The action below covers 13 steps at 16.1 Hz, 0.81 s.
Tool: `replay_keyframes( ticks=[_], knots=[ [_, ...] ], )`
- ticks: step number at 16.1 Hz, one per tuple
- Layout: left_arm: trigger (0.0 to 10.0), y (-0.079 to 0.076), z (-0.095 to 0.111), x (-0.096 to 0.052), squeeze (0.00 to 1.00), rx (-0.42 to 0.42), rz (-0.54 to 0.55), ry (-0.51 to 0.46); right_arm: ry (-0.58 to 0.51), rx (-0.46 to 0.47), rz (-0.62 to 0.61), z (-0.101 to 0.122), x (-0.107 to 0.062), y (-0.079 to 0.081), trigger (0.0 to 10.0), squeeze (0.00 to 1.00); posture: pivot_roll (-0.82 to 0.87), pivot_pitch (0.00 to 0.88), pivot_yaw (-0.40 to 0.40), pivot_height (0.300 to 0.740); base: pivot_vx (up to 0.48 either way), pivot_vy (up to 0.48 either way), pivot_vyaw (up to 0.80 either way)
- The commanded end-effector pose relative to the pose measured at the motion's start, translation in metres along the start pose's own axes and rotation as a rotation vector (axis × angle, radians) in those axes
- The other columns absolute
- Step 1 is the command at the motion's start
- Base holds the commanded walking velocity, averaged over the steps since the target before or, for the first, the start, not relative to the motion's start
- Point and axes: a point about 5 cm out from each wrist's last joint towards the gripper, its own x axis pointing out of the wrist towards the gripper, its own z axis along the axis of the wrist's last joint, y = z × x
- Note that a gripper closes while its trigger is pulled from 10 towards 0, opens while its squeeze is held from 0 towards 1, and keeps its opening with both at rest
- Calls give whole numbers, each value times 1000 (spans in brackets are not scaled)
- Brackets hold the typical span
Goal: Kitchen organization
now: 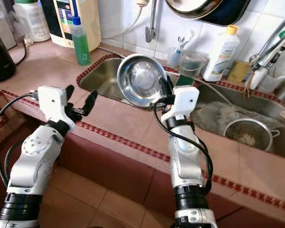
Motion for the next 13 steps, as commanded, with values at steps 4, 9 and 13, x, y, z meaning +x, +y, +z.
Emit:
replay_keyframes(
  ticks=[4,9,13],
  knots=[
    [10000,-1,-2,-2,0,9,-8,4,-5,-20,0,6,2,-1,10000,0,32,0,-72,740,0,450,0],
    [10000,-1,-2,-2,0,14,-4,-3,22,-31,3,4,2,-1,10000,0,32,0,-78,740,0,269,0],
    [10000,-3,-3,-3,0,29,-11,4,58,-37,7,0,2,-1,10000,0,33,0,-81,740,0,0,-773]
  ],
)
